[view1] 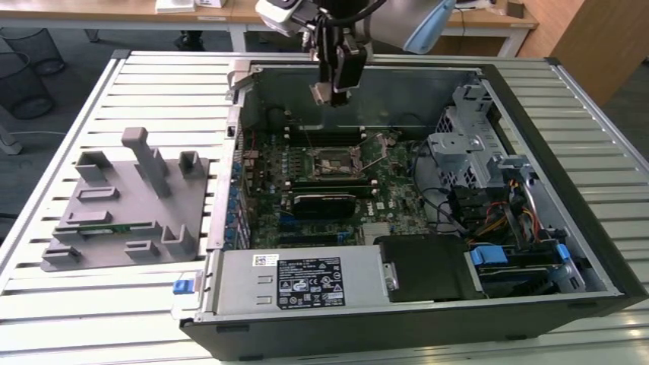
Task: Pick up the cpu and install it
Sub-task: 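Place the cpu into insertion slot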
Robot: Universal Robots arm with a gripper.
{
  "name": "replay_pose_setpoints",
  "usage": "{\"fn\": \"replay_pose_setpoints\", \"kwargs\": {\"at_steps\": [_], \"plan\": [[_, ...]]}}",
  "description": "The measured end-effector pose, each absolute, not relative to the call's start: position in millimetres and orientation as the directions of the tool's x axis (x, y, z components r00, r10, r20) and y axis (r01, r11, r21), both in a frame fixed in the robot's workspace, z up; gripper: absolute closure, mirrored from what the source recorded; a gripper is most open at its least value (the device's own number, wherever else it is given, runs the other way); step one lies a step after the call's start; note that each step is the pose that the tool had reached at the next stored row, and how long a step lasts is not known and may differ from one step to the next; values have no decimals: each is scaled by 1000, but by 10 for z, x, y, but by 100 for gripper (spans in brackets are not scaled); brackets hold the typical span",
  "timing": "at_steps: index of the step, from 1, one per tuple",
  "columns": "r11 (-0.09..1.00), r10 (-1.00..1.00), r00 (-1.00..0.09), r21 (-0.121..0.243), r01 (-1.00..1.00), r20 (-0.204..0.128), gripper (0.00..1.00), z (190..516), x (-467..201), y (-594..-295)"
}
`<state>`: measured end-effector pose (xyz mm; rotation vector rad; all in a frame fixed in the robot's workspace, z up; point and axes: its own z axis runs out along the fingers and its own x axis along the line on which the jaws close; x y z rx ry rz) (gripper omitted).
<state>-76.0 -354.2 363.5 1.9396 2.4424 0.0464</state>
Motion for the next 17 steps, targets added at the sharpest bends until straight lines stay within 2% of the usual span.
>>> {"fn": "replay_pose_setpoints", "kwargs": {"at_steps": [8,17], "plan": [[108,994,-108,37,993,1,47,3532,-759,-3538],[103,995,-103,37,994,2,47,3395,-710,-3381]]}}
